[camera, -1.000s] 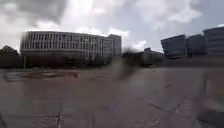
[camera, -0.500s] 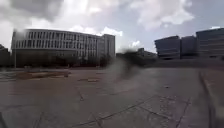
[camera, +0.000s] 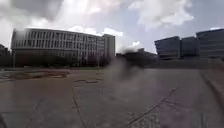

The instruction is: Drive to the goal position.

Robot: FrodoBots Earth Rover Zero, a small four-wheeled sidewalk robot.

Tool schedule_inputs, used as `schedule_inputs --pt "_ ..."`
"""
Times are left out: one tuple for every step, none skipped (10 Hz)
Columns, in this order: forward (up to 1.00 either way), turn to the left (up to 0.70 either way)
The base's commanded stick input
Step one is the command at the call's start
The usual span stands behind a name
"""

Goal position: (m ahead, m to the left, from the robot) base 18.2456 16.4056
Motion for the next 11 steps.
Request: schedule_inputs --pt "0.70 0.00" --pt "0.70 0.00" --pt "0.70 0.00" --pt "0.70 0.00" --pt "0.70 0.00" --pt "0.70 0.00" --pt "0.70 0.00" --pt "0.70 0.00" --pt "0.70 0.00" --pt "0.70 0.00" --pt "0.70 0.00"
